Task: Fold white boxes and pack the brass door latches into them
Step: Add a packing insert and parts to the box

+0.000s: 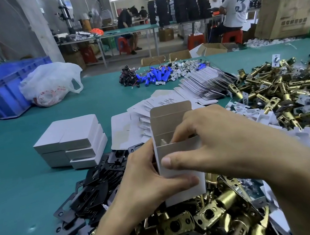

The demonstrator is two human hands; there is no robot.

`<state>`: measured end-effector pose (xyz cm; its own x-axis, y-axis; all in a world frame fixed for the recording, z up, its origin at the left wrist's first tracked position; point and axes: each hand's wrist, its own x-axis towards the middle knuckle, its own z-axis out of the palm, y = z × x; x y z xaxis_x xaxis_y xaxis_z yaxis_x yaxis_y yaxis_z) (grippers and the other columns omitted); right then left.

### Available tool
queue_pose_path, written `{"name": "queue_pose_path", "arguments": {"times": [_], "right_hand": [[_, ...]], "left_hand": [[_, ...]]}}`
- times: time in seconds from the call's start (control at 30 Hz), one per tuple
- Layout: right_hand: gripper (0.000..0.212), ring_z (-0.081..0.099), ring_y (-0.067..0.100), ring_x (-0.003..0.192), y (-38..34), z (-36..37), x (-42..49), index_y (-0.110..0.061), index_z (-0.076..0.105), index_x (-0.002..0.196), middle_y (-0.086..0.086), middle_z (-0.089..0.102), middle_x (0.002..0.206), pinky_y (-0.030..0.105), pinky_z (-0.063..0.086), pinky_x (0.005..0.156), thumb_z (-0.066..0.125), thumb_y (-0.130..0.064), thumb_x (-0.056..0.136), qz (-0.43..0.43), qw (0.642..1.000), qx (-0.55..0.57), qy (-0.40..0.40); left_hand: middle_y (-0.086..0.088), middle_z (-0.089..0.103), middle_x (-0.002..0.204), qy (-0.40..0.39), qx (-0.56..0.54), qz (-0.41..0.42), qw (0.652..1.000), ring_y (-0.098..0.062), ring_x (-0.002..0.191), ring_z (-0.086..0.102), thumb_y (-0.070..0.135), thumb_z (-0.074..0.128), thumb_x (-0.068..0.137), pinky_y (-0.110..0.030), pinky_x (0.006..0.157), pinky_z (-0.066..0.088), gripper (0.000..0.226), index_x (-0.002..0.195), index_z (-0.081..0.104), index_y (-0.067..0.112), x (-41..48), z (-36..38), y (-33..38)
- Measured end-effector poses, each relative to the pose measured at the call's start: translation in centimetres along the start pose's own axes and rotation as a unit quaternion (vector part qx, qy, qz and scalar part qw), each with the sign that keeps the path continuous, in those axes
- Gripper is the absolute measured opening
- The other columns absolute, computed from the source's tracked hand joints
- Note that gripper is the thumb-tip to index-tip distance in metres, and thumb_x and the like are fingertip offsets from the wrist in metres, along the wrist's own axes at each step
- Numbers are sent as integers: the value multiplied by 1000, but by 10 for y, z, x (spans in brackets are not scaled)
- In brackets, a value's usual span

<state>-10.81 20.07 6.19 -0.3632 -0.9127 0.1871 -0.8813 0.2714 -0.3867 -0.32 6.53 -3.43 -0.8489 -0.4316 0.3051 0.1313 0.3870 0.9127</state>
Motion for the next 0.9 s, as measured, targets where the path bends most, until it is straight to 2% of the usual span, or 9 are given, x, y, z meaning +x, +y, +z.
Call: {"name": "queue_pose_path", "arguments": {"times": [0.07,0.17,0.27,0.37,0.53,0.7,0.8,0.87,0.9], "right_hand": [[49,57,9,85,0,4,1,-26,73,87,-8,63,86,39,50,74,59,-69,70,-3,1000,-23,-5],[40,49,4,88,4,8,0,-28,73,90,-13,52,91,36,46,78,64,-64,74,-10,1000,-11,-1],[28,50,1,94,10,11,-1,-34,72,103,-15,53,95,29,44,84,70,-50,80,-20,999,38,27],[32,53,-2,95,15,12,-4,-35,69,108,-16,57,95,22,41,84,77,-39,78,-27,993,92,71],[25,48,0,98,13,17,-3,-37,69,107,-18,50,103,26,39,86,67,-46,83,-49,998,35,21],[33,48,-3,97,16,21,-3,-38,67,117,-21,46,106,21,38,85,62,-50,87,-47,997,58,33],[37,56,0,77,21,25,-7,-35,67,120,-22,52,112,12,43,71,74,-26,85,-48,977,165,128],[42,60,11,67,28,26,-11,-35,66,112,-17,56,107,18,50,63,80,-13,79,-40,953,228,193],[43,60,14,69,31,27,-12,-35,65,110,-16,58,103,24,53,66,81,-12,77,-26,945,248,212]], "left_hand": [[-2,75,90,4,-4,-10,1000,-17,82,73,10,91,63,-36,68,60,48,103,70,26,0,0,-1],[-3,75,90,4,-12,-11,1000,-17,81,73,9,91,63,-32,66,57,47,102,70,25,0,0,-2],[-4,76,98,0,-22,0,1000,-24,90,74,12,89,63,-35,71,60,51,109,70,26,0,0,-1],[-4,76,105,-4,-24,8,1000,-26,95,74,9,89,65,-39,77,61,56,116,70,26,0,2,0],[-9,74,100,6,-36,9,999,-38,92,71,8,90,67,-55,75,59,53,113,67,19,0,2,-3],[1,75,107,33,-18,34,999,-22,92,75,19,94,62,-47,75,63,74,123,53,30,-2,1,0],[6,75,109,57,-9,65,996,-21,82,77,23,96,57,-40,67,64,89,123,39,45,-2,4,1],[8,72,114,70,-9,86,994,-22,75,77,26,95,55,-33,62,62,95,120,32,52,-3,5,2],[9,71,117,76,-4,99,992,-22,73,76,27,95,55,-29,61,61,96,119,30,54,-3,6,2]]}}
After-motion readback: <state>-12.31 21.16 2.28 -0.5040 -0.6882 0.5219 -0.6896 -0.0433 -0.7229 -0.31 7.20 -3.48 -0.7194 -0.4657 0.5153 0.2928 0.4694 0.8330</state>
